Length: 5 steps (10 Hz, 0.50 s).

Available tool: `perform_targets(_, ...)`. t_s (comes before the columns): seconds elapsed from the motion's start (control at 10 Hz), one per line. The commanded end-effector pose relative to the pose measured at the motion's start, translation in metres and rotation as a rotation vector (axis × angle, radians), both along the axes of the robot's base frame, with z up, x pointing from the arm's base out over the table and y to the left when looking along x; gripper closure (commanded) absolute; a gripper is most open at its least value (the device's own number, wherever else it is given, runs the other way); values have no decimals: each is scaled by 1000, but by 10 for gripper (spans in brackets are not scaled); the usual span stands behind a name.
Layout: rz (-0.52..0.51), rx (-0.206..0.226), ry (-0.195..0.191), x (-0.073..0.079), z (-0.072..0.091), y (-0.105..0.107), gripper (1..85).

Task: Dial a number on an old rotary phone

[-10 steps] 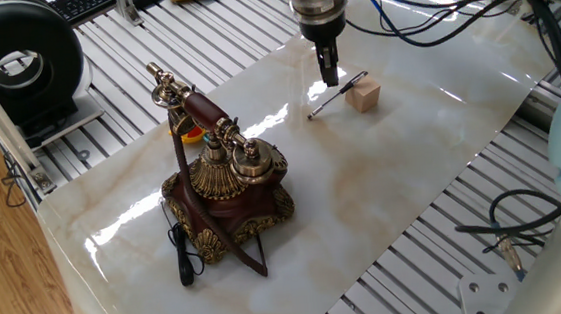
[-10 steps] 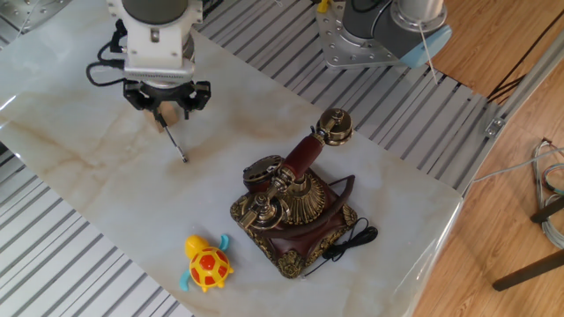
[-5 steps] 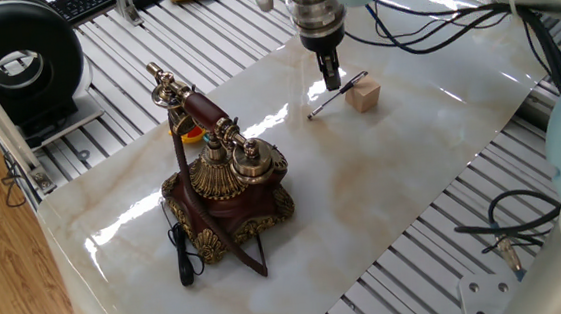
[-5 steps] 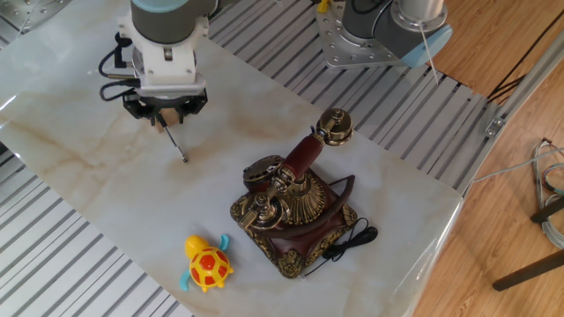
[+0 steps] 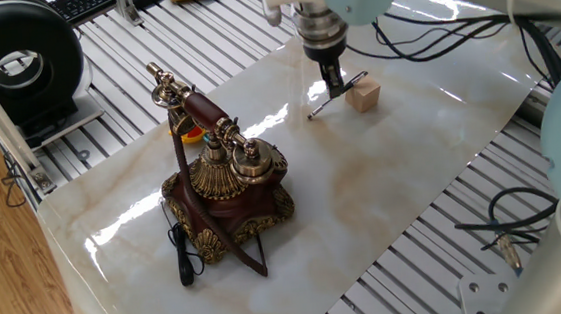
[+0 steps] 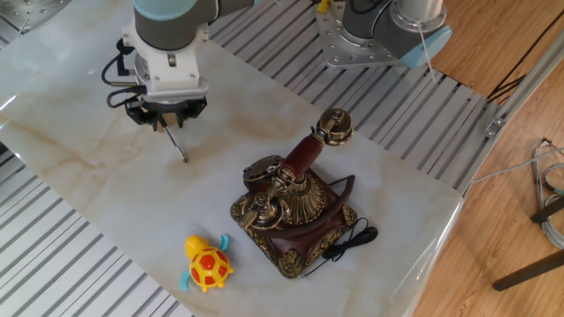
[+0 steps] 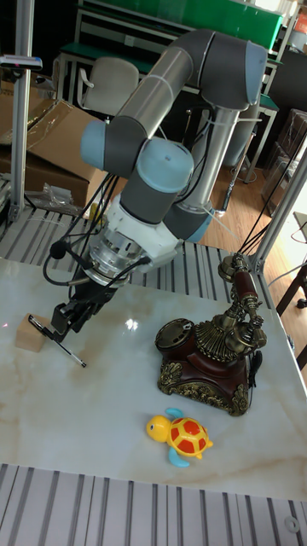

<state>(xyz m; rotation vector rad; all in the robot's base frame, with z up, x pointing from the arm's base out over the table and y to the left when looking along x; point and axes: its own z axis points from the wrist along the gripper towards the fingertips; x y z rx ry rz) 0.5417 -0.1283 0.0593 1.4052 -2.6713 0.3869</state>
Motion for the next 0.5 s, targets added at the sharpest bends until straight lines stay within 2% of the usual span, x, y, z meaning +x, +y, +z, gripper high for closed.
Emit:
perform_targets(0.0, 35, 14, -13, -4, -8, -9, 400)
perform_targets(0.2, 53, 12, 8, -8, -8, -10, 400)
perform_targets(0.4, 45, 12, -8, -5, -13, -12, 400)
